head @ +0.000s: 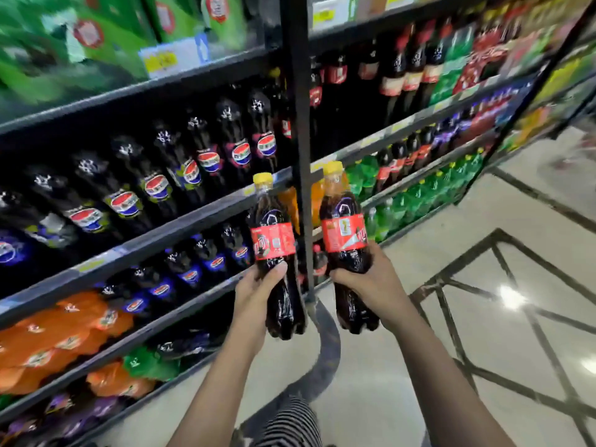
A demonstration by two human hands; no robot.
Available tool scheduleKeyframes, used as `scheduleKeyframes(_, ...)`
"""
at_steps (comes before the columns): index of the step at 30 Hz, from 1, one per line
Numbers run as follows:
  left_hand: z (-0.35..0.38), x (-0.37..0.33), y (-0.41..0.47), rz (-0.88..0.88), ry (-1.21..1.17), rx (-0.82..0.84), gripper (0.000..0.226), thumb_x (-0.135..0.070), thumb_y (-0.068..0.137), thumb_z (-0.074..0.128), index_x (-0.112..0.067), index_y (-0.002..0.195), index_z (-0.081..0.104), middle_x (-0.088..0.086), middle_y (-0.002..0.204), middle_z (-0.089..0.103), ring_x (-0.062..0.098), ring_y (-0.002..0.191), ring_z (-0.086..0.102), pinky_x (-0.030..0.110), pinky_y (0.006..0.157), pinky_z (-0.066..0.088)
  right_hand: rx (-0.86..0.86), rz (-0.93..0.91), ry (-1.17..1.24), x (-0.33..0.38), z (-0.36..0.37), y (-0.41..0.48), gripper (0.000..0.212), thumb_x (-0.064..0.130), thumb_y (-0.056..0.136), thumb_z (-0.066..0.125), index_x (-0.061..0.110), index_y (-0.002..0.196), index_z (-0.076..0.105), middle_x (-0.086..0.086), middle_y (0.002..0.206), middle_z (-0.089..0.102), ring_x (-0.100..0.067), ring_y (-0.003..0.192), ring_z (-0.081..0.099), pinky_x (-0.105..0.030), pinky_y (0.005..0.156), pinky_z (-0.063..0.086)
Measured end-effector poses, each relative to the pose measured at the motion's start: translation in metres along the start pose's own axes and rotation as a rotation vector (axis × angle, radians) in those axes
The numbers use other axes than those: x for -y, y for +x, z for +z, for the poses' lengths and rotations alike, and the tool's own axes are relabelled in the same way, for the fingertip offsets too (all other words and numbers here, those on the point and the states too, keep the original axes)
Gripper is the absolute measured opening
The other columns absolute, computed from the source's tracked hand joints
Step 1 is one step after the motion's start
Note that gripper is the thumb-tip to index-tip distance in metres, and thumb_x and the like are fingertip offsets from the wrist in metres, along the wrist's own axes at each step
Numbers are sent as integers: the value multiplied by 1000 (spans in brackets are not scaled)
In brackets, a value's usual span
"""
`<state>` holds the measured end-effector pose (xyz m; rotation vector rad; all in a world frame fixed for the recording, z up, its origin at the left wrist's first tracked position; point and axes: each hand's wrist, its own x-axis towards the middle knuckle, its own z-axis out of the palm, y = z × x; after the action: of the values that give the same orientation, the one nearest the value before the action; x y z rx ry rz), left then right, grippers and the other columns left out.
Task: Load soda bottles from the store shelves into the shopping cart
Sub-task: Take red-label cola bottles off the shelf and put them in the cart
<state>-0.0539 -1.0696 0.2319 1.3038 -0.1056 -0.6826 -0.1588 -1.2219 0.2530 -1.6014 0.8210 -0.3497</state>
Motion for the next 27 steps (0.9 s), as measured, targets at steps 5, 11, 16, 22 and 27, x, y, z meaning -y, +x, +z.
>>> scheduleKeyframes(5, 67, 2, 57, 0, 23, 85, 9, -10, 87, 63, -8, 96, 63, 7, 77, 72, 17, 65, 70, 26, 59, 56, -66, -5, 39, -1, -45, 61, 52, 25, 56, 75, 18, 104, 56, -3, 91, 66, -20, 82, 63, -36, 76, 51)
scheduleKeyframes(11, 133, 0, 148, -7, 4, 94, 12, -20, 84, 68, -12, 93, 67, 2, 75, 72, 17, 67, 69, 33, 69, 55, -37, 4, 99, 12, -89, 161, 43, 11, 75, 73, 19, 111, 51, -5, 94, 63, -24, 84, 62, -37, 75, 51)
scheduleKeyframes(16, 173, -12, 216, -31, 32, 55, 32, -30, 80, 70, -8, 104, 68, 4, 88, 74, 19, 83, 70, 34, 83, 51, 10, 47, 147, 27, -112, 235, 37, 17, 77, 72, 17, 109, 54, -9, 95, 64, -25, 82, 64, -38, 73, 52)
scheduleKeyframes(22, 202, -22, 272, -65, 67, -15, 47, -44, 77, 70, -8, 109, 69, 7, 101, 74, 23, 96, 70, 40, 94, 50, 110, 124, 254, 35, -121, 305, 39, 30, 76, 67, 21, 112, 56, -5, 96, 63, -20, 80, 64, -33, 66, 50)
scheduleKeyframes(27, 220, -30, 318, 28, 131, -87, 49, -48, 75, 74, -19, 113, 68, 3, 110, 72, 21, 107, 66, 47, 103, 45, 240, 9, 79, 49, -133, 371, 36, 24, 81, 73, 19, 110, 53, 9, 99, 64, -6, 93, 62, -16, 70, 45)
